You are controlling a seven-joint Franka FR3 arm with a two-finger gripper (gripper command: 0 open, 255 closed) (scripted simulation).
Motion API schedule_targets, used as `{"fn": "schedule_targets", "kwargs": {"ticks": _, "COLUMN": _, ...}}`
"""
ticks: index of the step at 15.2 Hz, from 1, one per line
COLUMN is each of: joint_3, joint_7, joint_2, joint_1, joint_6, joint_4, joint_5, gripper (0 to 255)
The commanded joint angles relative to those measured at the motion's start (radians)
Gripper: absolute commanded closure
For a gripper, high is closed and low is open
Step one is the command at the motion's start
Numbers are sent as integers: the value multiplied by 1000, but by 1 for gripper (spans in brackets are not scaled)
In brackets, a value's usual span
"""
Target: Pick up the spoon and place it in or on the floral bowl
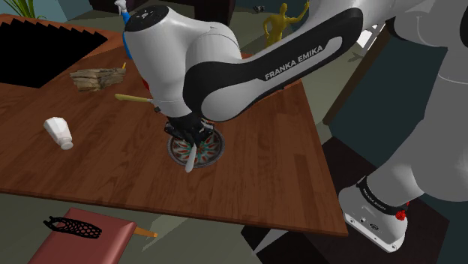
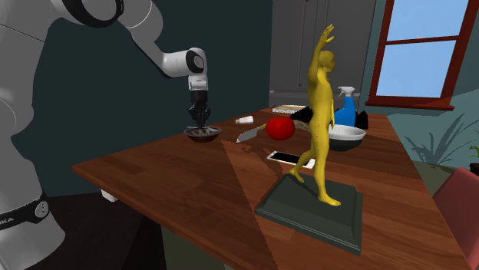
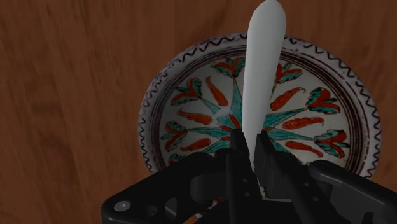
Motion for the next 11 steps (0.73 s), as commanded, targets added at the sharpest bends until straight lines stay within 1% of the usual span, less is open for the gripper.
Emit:
{"fn": "schedule_targets", "kwargs": {"ticks": 1, "joint_3": 0, "joint_7": 0, "joint_2": 0, "joint_1": 0, "joint_6": 0, "joint_4": -1, "joint_5": 0, "gripper": 255}}
{"fn": "schedule_targets", "kwargs": {"ticks": 2, "joint_3": 0, "joint_7": 0, "joint_2": 0, "joint_1": 0, "joint_6": 0, "joint_4": -1, "joint_5": 0, "gripper": 255}}
{"fn": "schedule_targets", "kwargs": {"ticks": 3, "joint_3": 0, "joint_7": 0, "joint_2": 0, "joint_1": 0, "joint_6": 0, "joint_4": -1, "joint_5": 0, "gripper": 0}}
{"fn": "schedule_targets", "kwargs": {"ticks": 8, "joint_3": 0, "joint_7": 0, "joint_2": 0, "joint_1": 0, "joint_6": 0, "joint_4": -1, "joint_5": 0, "gripper": 0}}
{"fn": "schedule_targets", "kwargs": {"ticks": 11, "joint_3": 13, "joint_7": -16, "joint_2": -18, "joint_1": 11, "joint_6": -89, "joint_4": 76, "joint_5": 22, "gripper": 0}}
